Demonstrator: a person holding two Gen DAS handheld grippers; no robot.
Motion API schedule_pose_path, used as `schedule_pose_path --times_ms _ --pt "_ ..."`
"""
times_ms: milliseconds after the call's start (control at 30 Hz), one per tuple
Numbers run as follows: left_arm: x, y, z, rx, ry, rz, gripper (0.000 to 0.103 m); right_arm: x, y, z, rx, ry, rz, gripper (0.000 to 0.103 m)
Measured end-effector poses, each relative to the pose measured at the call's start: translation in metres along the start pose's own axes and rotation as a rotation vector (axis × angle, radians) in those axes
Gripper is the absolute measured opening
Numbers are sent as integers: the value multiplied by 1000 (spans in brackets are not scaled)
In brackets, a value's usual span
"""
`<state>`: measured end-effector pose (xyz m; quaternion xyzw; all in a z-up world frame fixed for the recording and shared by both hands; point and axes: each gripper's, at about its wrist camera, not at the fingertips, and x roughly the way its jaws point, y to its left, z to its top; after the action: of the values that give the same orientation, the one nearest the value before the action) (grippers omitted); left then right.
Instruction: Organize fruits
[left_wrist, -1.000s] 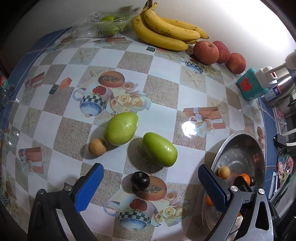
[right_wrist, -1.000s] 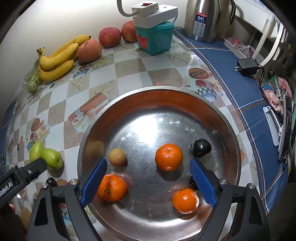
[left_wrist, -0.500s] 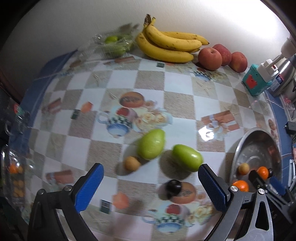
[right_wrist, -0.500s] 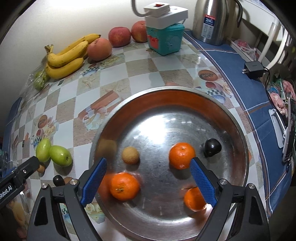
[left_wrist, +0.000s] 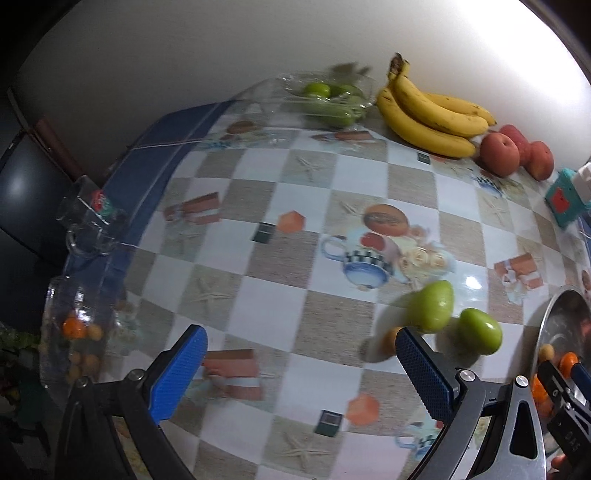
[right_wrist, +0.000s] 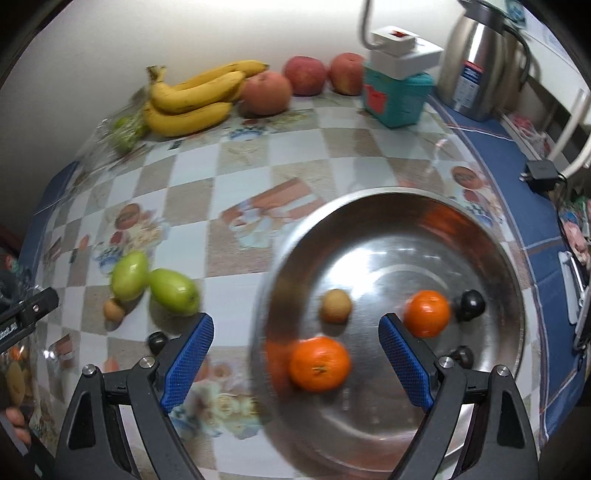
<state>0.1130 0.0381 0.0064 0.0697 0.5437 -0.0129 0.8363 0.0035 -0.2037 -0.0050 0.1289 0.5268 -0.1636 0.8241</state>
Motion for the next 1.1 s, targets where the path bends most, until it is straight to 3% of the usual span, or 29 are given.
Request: schedule_pose_path --times_ms 567,733,1100 --pt "1 52 1 -137 3 -34 103 1 69 -15 -144 26 125 91" --pt "7 52 1 -139 19 -55 103 5 76 -16 -164 19 122 91" --pt "27 28 0 -89 87 -107 103 17 82 -13 -90 76 242 91"
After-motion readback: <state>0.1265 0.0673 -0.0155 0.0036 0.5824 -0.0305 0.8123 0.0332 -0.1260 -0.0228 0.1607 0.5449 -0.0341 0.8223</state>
